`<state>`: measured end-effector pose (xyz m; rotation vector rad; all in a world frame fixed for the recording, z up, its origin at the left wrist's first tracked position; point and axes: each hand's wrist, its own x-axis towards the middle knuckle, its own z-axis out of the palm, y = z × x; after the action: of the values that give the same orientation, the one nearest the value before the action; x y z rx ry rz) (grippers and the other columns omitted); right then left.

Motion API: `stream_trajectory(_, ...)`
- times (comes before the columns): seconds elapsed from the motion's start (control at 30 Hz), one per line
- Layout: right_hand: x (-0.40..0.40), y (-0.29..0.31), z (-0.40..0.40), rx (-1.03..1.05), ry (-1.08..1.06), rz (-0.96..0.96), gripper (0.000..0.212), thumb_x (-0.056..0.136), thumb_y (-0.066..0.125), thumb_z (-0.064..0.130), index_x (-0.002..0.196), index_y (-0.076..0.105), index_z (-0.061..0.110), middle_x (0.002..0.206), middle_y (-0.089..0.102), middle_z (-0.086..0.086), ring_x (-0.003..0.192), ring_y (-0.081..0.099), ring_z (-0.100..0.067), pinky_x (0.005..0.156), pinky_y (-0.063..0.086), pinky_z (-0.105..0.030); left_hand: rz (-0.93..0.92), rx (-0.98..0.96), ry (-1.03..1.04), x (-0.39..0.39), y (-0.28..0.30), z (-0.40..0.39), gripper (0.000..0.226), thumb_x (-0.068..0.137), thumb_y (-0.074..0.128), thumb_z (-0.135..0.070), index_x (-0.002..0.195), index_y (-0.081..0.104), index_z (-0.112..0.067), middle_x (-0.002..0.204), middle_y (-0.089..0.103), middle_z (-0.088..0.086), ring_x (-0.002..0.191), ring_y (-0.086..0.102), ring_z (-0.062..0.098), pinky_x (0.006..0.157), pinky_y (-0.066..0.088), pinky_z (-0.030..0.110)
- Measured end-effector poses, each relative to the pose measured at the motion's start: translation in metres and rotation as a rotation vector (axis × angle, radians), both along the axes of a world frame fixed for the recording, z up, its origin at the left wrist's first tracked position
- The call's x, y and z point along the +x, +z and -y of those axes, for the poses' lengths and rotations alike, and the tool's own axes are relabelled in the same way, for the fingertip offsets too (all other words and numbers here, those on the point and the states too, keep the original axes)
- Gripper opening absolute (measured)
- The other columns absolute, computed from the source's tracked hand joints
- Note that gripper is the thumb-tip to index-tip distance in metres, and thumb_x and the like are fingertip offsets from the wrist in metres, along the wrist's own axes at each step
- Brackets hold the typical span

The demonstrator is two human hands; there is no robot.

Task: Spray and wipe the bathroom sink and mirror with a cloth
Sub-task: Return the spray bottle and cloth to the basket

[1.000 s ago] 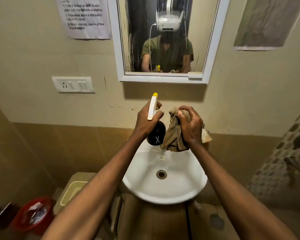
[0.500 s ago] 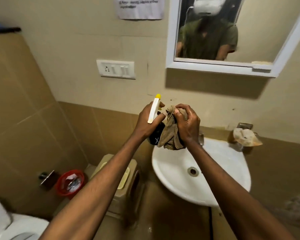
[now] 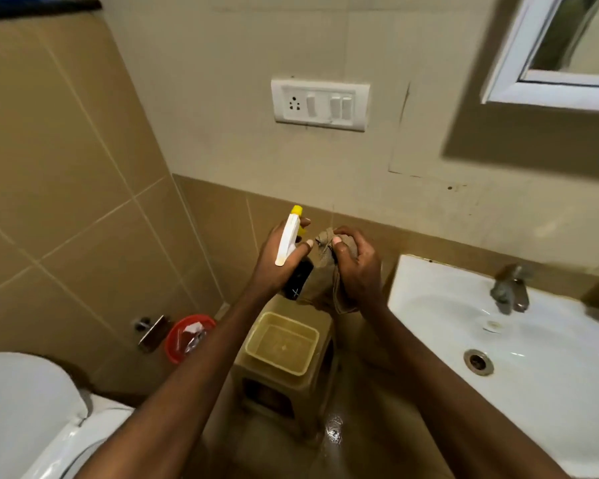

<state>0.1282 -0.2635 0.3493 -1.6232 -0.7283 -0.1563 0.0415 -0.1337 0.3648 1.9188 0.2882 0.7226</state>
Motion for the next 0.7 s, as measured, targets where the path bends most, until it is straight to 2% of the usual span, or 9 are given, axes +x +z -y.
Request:
stream_trajectory(0.13,0.008,-0.027,-0.032,-0.037,0.062,-0.030,0.032,0.087,0.046,0.040,0.102,0.063,0.018,0.098,0.064,-0.002,0.086,0.061,-0.012,0.073,0.052,-0.026,-0.021,-0.019,0.083,-0.002,-0.029,-0.036,0.035,0.086,0.060,-0.022,0.118,0.058,-0.008,0.122,0.062,-0.002,0.109,0.060,0.016,0.095,0.049,0.038)
stream_trajectory(0.2,0.005,-0.038,-0.046,-0.041,0.081,-0.015,0.032,0.088,0.047,0.039,0.101,0.063,0.013,0.097,0.064,-0.004,0.086,0.060,-0.013,0.072,0.049,-0.021,-0.012,-0.010,0.107,-0.004,-0.044,-0.055,0.038,0.086,0.060,-0.025,0.120,0.057,-0.008,0.124,0.061,0.001,0.112,0.060,0.018,0.098,0.049,0.040)
stream_trajectory(0.27,-0.001,-0.056,-0.055,-0.060,0.106,-0.026,0.032,0.088,0.048,0.038,0.099,0.062,0.012,0.095,0.063,-0.002,0.085,0.058,-0.012,0.072,0.048,-0.018,-0.010,-0.022,0.111,-0.008,-0.064,-0.069,0.040,0.087,0.061,-0.032,0.123,0.056,-0.015,0.126,0.061,0.001,0.116,0.059,0.018,0.101,0.048,0.040)
stream_trajectory(0.37,-0.005,-0.085,-0.058,-0.117,0.097,-0.073,0.024,0.088,0.051,0.038,0.101,0.060,0.019,0.094,0.061,0.003,0.085,0.056,-0.005,0.072,0.046,-0.015,-0.023,-0.060,0.093,-0.009,-0.094,-0.077,0.046,0.086,0.061,-0.041,0.126,0.055,-0.020,0.129,0.060,-0.003,0.118,0.057,0.012,0.101,0.047,0.034)
stream_trajectory(0.47,-0.002,-0.118,-0.073,-0.199,0.062,-0.147,0.010,0.090,0.058,0.032,0.097,0.060,0.026,0.090,0.059,0.011,0.083,0.055,0.003,0.066,0.043,-0.008,-0.043,-0.061,0.095,-0.003,-0.122,-0.089,0.041,0.087,0.062,-0.039,0.126,0.048,-0.044,0.127,0.059,-0.010,0.114,0.057,0.001,0.095,0.046,0.020)
stream_trajectory(0.53,0.005,-0.142,-0.095,-0.246,0.013,-0.175,0.013,0.088,0.059,0.037,0.093,0.061,0.026,0.085,0.059,0.010,0.078,0.055,0.000,0.064,0.045,-0.016,-0.053,-0.027,0.111,0.007,-0.142,-0.106,0.040,0.087,0.063,-0.042,0.123,0.046,-0.049,0.119,0.060,-0.008,0.106,0.057,-0.004,0.090,0.044,0.015)
stream_trajectory(0.63,0.016,-0.195,-0.124,-0.257,-0.055,-0.240,0.025,0.082,0.056,0.048,0.090,0.062,0.024,0.083,0.061,0.007,0.076,0.057,-0.009,0.065,0.052,-0.034,-0.083,-0.037,0.114,0.030,-0.191,-0.127,0.047,0.081,0.064,-0.057,0.123,0.052,-0.039,0.112,0.064,0.005,0.101,0.062,0.012,0.087,0.048,0.027)
stream_trajectory(0.7,0.014,-0.237,-0.131,-0.303,-0.075,-0.285,0.024,0.082,0.058,0.045,0.088,0.062,0.022,0.080,0.061,0.005,0.075,0.058,-0.012,0.064,0.052,-0.034,-0.116,-0.081,0.091,0.033,-0.233,-0.130,0.054,0.083,0.069,-0.042,0.130,0.053,-0.023,0.117,0.064,0.007,0.106,0.061,0.014,0.090,0.049,0.026)
